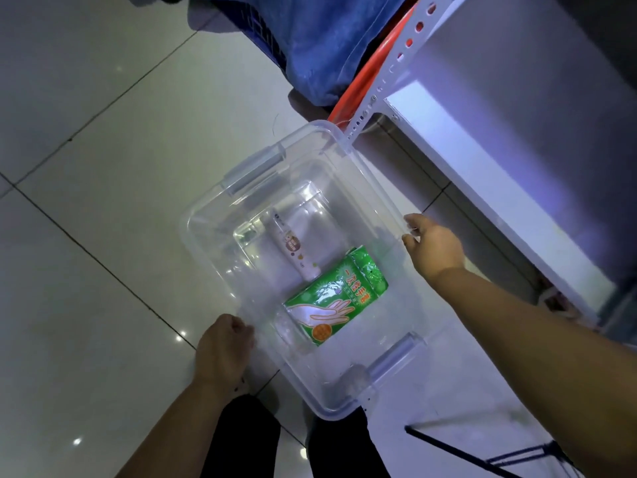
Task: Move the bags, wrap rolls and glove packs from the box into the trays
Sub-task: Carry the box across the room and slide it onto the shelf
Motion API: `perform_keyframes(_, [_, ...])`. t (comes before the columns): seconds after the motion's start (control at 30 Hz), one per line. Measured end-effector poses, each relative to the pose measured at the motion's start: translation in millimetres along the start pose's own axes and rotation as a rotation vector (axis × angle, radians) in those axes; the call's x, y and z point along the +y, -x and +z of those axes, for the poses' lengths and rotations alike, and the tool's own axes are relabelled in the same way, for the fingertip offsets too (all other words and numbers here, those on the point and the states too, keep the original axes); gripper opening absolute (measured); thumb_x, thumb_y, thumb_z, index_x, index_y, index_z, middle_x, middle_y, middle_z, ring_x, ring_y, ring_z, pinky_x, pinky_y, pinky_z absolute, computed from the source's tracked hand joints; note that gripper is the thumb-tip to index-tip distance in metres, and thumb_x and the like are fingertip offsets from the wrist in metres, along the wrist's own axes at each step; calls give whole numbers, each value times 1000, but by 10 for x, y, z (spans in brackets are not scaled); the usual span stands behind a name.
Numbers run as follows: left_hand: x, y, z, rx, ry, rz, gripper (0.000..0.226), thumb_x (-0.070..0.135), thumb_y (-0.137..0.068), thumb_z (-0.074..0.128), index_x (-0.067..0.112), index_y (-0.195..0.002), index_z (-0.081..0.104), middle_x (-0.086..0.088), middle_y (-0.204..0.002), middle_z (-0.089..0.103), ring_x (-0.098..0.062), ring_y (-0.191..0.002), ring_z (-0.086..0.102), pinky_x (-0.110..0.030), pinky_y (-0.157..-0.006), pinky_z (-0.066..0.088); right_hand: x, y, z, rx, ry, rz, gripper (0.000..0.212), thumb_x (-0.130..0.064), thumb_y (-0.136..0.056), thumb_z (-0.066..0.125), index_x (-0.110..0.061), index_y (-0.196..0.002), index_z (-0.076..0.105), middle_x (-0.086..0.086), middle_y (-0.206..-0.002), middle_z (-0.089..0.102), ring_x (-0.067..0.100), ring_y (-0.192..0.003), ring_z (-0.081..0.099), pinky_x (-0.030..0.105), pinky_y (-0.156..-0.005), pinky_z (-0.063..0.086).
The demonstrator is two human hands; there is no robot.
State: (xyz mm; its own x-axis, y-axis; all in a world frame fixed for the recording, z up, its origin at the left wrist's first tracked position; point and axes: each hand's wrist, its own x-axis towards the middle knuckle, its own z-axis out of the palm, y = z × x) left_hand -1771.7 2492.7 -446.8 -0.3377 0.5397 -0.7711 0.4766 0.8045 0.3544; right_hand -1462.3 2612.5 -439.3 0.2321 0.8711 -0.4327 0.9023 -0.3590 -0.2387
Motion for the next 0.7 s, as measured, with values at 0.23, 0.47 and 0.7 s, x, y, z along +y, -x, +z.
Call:
perform_keyframes(0.23, [852, 711, -255, 9, -199, 395, 8, 14, -83, 56, 20, -86, 60, -8, -82, 66, -31, -82, 62, -29, -66, 36, 248, 824, -1023, 200, -210, 85, 19, -17, -90, 56, -18, -104, 67, 5, -105, 70, 24, -84, 63, 35, -76, 54])
perform_keyframes(0.47, [1984, 1533, -117, -98, -285, 665, 16, 13, -85, 54, 15, -98, 64, -10, -105, 69, -31, -94, 61, -35, -79, 45, 837, 1768, -2293, 669, -179, 191, 15, -8, -84, 59, -13, -92, 70, 8, -94, 70, 31, -82, 64, 30, -69, 45])
perform_keyframes(0.7, [2366, 2058, 89, -156, -319, 749, 19, 15, -87, 54, 19, -102, 65, -2, -102, 68, -24, -92, 59, -26, -74, 39, 1503, 2067, -2802, 839, -12, 626, 42, -21, -82, 62, -2, -118, 53, 23, -118, 55, 40, -109, 46, 46, -88, 37])
